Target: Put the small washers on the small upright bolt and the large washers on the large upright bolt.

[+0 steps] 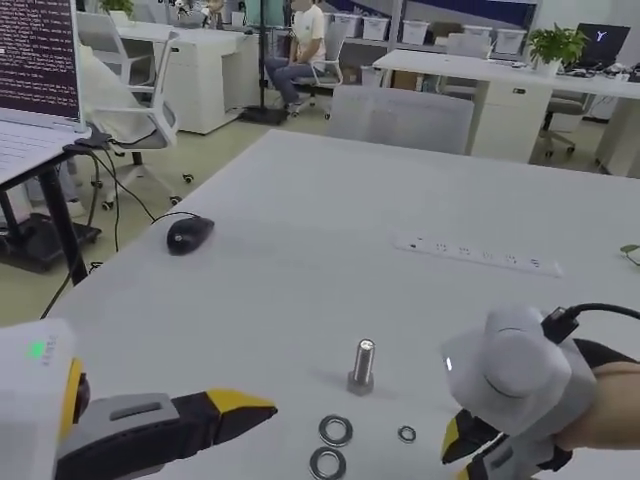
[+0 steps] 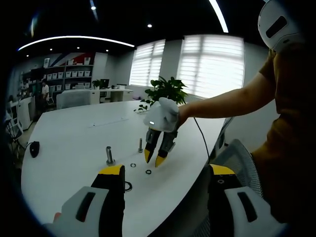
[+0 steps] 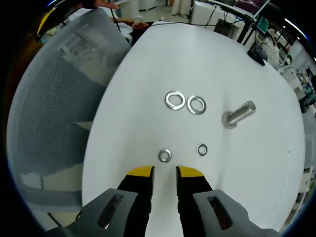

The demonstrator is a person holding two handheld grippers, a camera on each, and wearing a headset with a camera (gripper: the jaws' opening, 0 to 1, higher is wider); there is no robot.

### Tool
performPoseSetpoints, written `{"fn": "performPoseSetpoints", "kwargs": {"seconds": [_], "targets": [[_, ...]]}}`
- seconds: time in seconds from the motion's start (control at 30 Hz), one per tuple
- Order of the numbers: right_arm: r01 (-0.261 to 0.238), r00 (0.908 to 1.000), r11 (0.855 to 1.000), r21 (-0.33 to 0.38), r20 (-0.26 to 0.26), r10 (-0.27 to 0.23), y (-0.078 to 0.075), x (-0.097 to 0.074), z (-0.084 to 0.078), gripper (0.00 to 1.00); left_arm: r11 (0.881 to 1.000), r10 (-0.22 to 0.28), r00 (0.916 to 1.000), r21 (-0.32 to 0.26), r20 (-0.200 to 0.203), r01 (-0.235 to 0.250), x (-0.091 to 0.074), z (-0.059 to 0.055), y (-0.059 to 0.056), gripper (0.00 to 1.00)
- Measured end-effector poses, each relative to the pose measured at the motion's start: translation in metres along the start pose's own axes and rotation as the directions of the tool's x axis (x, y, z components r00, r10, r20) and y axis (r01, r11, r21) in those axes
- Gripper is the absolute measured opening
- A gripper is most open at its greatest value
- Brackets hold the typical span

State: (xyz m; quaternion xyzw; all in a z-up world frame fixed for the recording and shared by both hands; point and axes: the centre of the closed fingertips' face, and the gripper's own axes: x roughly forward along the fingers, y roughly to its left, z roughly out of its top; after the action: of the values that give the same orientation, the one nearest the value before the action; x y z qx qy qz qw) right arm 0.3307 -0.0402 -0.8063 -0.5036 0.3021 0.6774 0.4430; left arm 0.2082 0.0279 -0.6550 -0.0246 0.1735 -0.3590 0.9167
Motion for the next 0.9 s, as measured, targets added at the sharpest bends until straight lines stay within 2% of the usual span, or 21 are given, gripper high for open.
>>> {"fn": "performPoseSetpoints", "kwargs": {"seconds": [0.33,0.9], "targets": [[-0.028,0.9996,0.999,-0.022,-0.006,0.028,0.002,0.018,0.007,0.19,1.000,0.010,0.9999,-0.005,0.007,-0.010,-0.001,0.001,0.004,0.68],[-0.041,0.9988,0.999,-0.035,-0.028,0.040,0.000,0.022,0.002,0.19,1.000,0.011,0.9998,-0.006,0.019,-0.011,-0.002,0.004,0.005,0.68]]}}
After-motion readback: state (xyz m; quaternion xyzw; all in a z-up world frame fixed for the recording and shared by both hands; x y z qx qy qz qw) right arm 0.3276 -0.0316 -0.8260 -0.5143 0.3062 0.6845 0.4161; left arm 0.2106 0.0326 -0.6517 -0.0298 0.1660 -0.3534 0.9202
